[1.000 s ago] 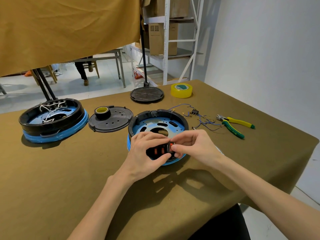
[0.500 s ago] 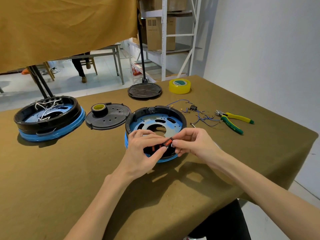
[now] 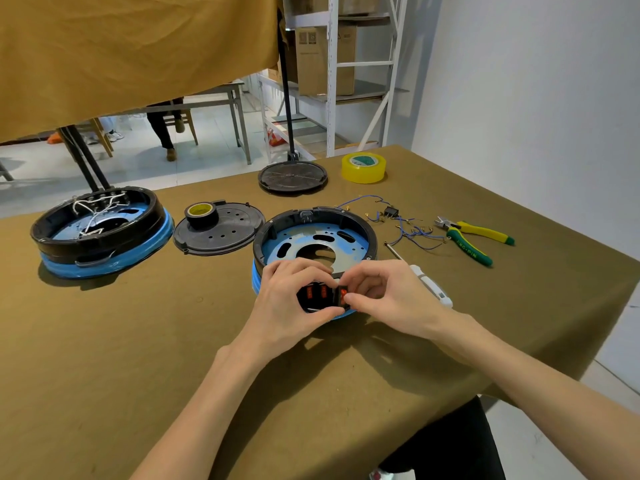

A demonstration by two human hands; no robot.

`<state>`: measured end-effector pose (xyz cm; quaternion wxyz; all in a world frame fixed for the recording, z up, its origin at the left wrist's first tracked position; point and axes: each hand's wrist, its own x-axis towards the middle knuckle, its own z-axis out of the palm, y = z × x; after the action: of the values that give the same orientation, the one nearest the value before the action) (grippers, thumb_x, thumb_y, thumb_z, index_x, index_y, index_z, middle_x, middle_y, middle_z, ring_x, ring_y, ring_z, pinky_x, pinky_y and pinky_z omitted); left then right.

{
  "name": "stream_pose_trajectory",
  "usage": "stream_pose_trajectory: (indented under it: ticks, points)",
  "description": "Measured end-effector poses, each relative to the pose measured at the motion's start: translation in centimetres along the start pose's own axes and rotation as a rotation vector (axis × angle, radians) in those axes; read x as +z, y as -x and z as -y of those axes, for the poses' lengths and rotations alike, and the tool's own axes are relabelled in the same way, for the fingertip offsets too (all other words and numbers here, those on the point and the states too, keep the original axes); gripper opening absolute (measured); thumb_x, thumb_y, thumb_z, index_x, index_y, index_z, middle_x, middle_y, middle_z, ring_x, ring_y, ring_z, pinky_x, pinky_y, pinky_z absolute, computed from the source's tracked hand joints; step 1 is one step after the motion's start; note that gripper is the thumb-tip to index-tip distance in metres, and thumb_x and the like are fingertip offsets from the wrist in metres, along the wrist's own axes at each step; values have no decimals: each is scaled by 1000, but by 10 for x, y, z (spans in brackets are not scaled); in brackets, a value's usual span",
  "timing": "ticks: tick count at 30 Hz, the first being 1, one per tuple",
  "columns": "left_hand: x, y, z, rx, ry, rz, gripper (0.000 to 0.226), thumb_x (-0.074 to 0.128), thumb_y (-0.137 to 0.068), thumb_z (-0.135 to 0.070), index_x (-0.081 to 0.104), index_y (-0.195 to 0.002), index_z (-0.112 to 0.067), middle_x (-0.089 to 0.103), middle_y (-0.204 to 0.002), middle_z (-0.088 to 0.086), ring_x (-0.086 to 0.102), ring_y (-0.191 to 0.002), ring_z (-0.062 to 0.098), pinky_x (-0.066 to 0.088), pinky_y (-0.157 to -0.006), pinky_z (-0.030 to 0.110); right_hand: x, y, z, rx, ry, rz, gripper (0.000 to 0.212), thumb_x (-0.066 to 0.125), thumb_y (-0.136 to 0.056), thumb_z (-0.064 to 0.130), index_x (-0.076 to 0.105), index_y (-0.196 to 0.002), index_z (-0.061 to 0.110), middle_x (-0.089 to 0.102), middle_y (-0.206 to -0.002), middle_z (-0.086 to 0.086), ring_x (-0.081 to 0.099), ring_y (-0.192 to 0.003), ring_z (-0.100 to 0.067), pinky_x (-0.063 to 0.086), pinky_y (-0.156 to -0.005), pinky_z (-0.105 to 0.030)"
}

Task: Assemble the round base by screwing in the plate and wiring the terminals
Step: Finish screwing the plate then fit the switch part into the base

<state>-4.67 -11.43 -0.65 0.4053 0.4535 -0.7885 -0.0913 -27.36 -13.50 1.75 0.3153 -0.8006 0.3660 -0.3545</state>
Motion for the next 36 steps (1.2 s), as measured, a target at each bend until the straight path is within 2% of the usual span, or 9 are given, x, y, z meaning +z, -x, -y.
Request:
stream_pose_trajectory:
  ticks: [2,4,9,12,16,21,27,34,36]
  points:
    - [0,0,3,1,-3,11,37,81,-80,-49,71,-113,-34,65,-123,-18,53,-124,1,29,-115,38,2,1,3,-72,94,-20,23,76,-90,9,77,-111,18,74,-91,9,72,-84,-13,59,-72,-22]
    - [0,0,4,3,8,8,40,76,-81,-54,70,-115,-36,65,-122,-22,53,-124,-2,30,-114,34,6,2,6,-154,192,-36,24,77,-89,8,77,-112,13,74,-93,6,70,-84,-10,58,-73,-19]
    - [3,-1,4,-40,-12,-1,61,72,-80,-60,56,-134,-37,64,-125,-25,50,-125,-8,28,-111,22,7,3,12,-231,317,-13,23,75,-90,6,76,-114,7,73,-99,-1,67,-85,-8,57,-79,-23]
    - [4,-3,5,-10,-90,18,57,69,-83,-63,64,-130,-32,65,-130,-19,51,-126,-3,28,-110,23,2,4,14,-259,306,-21,23,75,-90,3,76,-112,7,73,-98,-1,68,-85,-9,57,-79,-21]
    - [5,-4,7,-19,-103,15,51,67,-85,-61,67,-126,-31,69,-123,-17,55,-118,-1,28,-103,19,-1,2,11,-239,315,-26,23,76,-89,2,77,-111,8,73,-96,1,67,-83,-6,57,-78,-20]
    - [3,-4,5,-25,-105,17,48,69,-84,-57,68,-124,-31,70,-120,-16,56,-116,0,27,-103,16,3,2,5,-234,359,-17,23,75,-90,8,76,-113,11,71,-101,1,65,-87,-8,57,-80,-27]
    - [1,-6,4,-29,-104,28,49,72,-84,-54,69,-125,-27,72,-120,-13,59,-115,3,27,-101,13,-1,0,5,-283,461,-23,18,78,-89,16,78,-108,16,66,-99,3,59,-88,-7,52,-74,-20]
    - [1,-8,4,-26,-120,22,49,69,-84,-54,71,-124,-26,73,-119,-11,62,-115,5,29,-101,16,4,-4,3,-373,547,11,15,75,-91,11,76,-106,10,69,-101,-2,66,-87,-14,59,-70,-32]
    - [1,-8,4,-36,-110,12,46,71,-84,-52,72,-123,-27,73,-118,-12,61,-114,3,30,-101,15,6,-5,0,-336,479,-63,18,78,-88,11,76,-107,11,67,-100,0,64,-88,-11,58,-72,-31]
